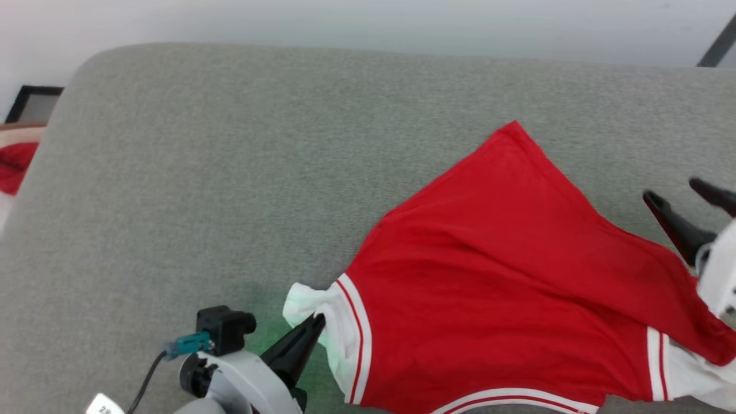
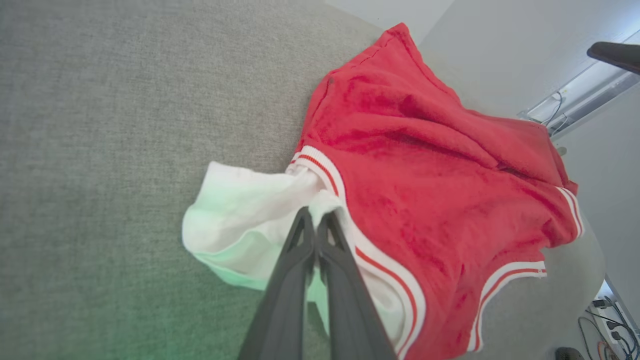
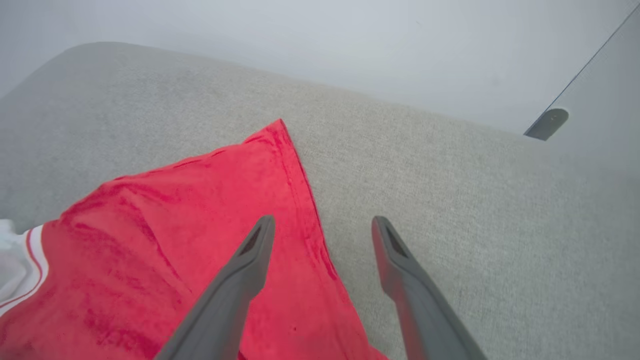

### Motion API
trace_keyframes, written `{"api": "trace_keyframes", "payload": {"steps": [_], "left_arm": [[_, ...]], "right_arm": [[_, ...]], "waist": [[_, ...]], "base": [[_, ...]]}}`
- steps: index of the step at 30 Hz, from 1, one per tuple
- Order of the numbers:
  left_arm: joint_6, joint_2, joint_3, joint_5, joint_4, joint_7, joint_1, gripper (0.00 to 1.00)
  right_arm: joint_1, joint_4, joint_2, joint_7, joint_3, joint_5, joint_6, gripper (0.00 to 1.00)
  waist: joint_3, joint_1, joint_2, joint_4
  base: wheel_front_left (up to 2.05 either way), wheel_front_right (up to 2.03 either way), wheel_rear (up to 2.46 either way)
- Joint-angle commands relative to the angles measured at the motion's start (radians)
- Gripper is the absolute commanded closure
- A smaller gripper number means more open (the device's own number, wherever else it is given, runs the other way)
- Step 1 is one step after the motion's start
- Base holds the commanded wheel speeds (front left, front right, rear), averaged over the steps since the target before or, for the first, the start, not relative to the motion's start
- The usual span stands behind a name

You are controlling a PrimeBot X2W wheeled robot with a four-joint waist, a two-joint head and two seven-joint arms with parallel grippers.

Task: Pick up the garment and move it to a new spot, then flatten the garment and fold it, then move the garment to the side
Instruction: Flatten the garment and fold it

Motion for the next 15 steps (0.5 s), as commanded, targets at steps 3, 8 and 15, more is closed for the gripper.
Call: {"api": "trace_keyframes", "payload": {"steps": [3, 8, 15], "left_arm": [[-0.013, -0.016, -0.009, 0.013, 0.011, 0.005, -0.02, 1.0], [-0.038, -0.061, -0.032, 0.029, 0.035, 0.016, -0.063, 1.0], [-0.074, -0.132, -0.065, 0.047, 0.08, 0.02, -0.126, 1.0]], "right_arm": [[-0.081, 0.043, -0.016, -0.01, 0.056, 0.007, 0.0, 0.0], [-0.245, 0.178, -0.057, -0.027, 0.162, 0.021, 0.0, 0.0], [-0.432, 0.393, -0.098, -0.013, 0.281, 0.047, 0.0, 0.0]], "waist": [[0.016, 0.0, -0.0001, 0.038], [0.043, 0.0, -0.0001, 0.1], [0.09, 0.0, -0.0001, 0.193]], "base": [[0.0, 0.0, 0.0], [0.0, 0.0, 0.0], [0.0, 0.0, 0.0]]}}
